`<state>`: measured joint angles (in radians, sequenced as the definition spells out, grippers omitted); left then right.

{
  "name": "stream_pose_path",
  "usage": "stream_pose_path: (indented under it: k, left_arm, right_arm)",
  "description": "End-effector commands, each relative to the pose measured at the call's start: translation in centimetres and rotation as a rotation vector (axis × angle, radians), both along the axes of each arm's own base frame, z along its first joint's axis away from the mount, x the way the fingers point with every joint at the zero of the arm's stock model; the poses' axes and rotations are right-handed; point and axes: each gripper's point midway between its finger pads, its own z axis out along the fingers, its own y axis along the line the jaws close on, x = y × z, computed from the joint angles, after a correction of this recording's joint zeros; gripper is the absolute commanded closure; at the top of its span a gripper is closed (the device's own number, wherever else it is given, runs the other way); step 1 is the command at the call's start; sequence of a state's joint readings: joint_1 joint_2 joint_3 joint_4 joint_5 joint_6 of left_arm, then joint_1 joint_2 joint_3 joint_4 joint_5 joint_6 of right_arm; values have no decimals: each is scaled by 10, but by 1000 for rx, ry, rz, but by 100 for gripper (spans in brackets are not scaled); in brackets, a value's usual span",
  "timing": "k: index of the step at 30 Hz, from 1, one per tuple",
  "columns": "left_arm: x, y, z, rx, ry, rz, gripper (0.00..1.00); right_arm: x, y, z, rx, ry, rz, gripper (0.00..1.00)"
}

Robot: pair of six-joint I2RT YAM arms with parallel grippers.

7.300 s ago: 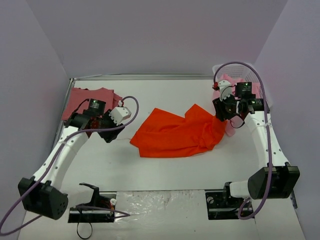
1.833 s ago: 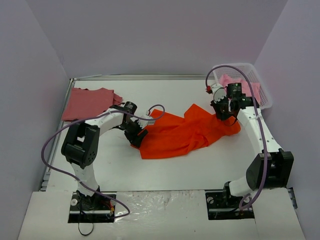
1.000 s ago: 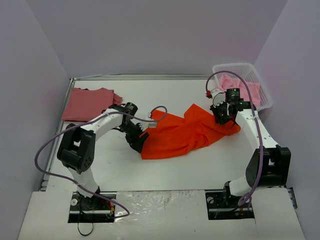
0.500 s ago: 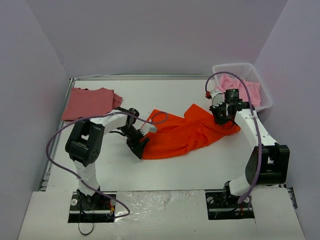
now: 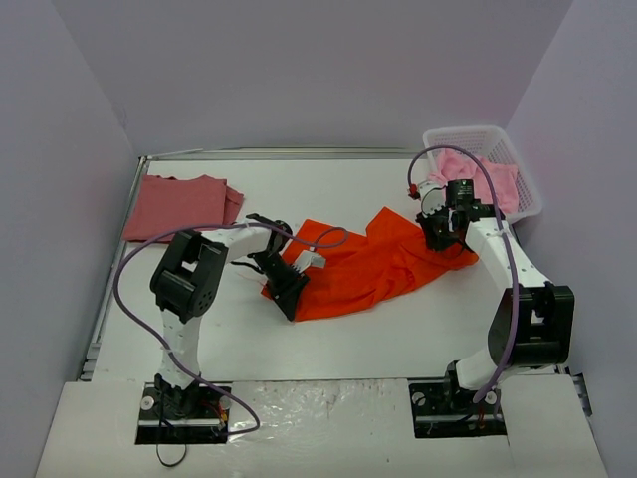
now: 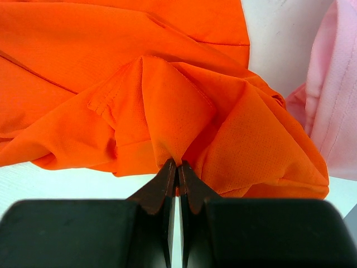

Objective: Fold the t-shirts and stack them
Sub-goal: Flatten out the tshirt

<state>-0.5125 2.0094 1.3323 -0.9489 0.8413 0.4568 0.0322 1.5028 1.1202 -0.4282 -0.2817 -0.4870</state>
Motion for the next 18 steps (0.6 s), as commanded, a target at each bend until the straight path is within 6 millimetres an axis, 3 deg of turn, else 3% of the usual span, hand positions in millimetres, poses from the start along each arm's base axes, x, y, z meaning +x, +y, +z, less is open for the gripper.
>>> stream_pose_path:
  k: [1, 2, 4, 9, 11, 14, 16, 17, 18]
  left_arm:
    - [2, 4, -24, 49, -26, -45, 68]
    - [2, 5, -25, 56, -29, -46, 81]
    - [2, 6, -27, 68, -32, -45, 97]
    - [7, 11, -24, 89, -84, -37, 98]
    - [17, 17, -11, 89, -131, -22, 97]
    - [48, 34, 26, 82, -211, 63, 98]
    - [81, 45, 66, 57, -310, 158, 98]
    - [103, 66, 79, 93, -350, 259, 98]
    - [127, 75, 106, 90, -443, 319, 98]
  right_arm:
    - [-3, -2, -7, 1, 24, -13, 100]
    - [-3, -2, -7, 0, 24, -14, 100]
    - [-3, -2, -7, -2, 22, -15, 100]
    - [-6, -2, -8, -4, 24, -15, 100]
    - [-4, -4, 3, -7, -8, -22, 100]
    - [5, -12, 32, -37, -94, -56, 100]
    - [17, -21, 59, -71, -166, -91, 100]
    - [22, -23, 70, -77, -195, -104, 100]
    - [27, -25, 80, -81, -219, -117, 100]
